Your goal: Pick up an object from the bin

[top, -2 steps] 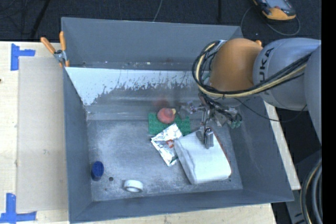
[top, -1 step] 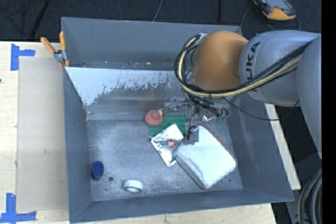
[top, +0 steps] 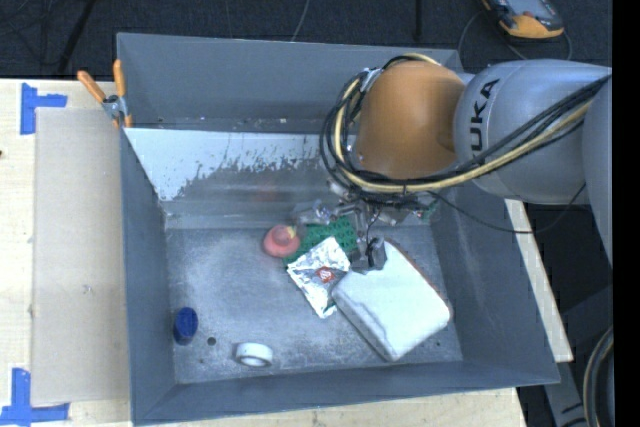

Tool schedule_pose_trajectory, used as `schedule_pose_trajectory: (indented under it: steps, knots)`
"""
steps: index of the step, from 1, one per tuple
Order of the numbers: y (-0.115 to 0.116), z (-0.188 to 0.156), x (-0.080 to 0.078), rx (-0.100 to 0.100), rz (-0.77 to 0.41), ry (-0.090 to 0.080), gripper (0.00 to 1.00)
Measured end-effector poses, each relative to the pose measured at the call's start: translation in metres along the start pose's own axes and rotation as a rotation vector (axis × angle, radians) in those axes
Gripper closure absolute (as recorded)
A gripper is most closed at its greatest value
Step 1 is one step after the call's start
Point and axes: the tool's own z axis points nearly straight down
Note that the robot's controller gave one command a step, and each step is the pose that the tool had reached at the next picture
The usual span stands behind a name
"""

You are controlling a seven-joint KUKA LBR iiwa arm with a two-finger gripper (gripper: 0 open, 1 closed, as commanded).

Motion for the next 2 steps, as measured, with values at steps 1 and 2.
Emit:
schedule_pose_trajectory:
  steps: [1,2]
  knots:
    - [-0.003,0.026,0.010,-0.001,-0.232,-0.003,0.00]
    - [0.009,0.025,0.015,0.007,-0.378,-0.007,0.00]
